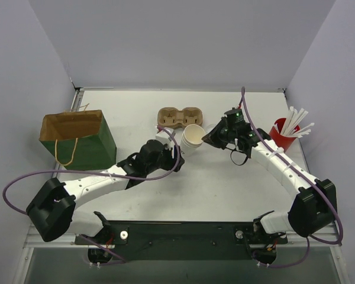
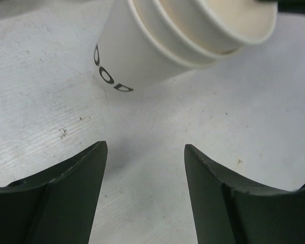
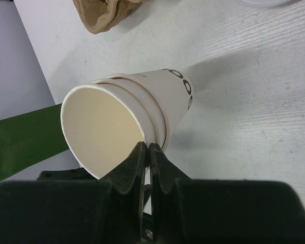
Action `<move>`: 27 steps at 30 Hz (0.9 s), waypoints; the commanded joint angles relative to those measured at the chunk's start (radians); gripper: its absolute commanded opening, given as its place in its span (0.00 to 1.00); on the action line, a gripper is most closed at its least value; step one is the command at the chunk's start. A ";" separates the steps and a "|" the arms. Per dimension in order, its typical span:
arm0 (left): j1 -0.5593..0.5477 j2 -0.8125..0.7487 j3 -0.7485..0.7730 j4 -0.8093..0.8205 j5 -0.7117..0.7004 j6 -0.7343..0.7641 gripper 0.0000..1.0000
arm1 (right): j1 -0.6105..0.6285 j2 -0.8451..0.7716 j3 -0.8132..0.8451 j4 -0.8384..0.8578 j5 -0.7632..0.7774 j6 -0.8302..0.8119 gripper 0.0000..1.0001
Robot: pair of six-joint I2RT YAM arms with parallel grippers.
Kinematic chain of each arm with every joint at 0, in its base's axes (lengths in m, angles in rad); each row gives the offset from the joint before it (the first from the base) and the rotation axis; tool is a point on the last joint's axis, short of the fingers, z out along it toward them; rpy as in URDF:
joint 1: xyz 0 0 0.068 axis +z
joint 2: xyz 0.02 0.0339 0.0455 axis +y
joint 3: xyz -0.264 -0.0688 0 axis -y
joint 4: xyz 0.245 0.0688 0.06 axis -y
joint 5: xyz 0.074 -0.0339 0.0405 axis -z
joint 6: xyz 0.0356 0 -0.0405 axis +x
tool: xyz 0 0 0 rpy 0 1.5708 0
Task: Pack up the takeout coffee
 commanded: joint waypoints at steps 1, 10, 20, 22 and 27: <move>-0.057 0.030 -0.054 0.289 -0.124 0.131 0.76 | 0.027 0.020 0.096 -0.051 0.017 0.010 0.00; -0.066 0.125 -0.172 0.804 -0.108 0.396 0.93 | 0.055 0.038 0.147 -0.135 0.014 0.040 0.00; -0.071 0.268 -0.235 1.160 0.006 0.576 0.95 | 0.077 0.058 0.201 -0.174 0.013 0.057 0.00; -0.072 0.291 -0.243 1.229 0.001 0.581 0.95 | 0.081 0.063 0.212 -0.192 0.017 0.054 0.00; -0.072 0.322 -0.244 1.318 0.028 0.566 0.95 | 0.089 0.072 0.216 -0.200 0.011 0.051 0.00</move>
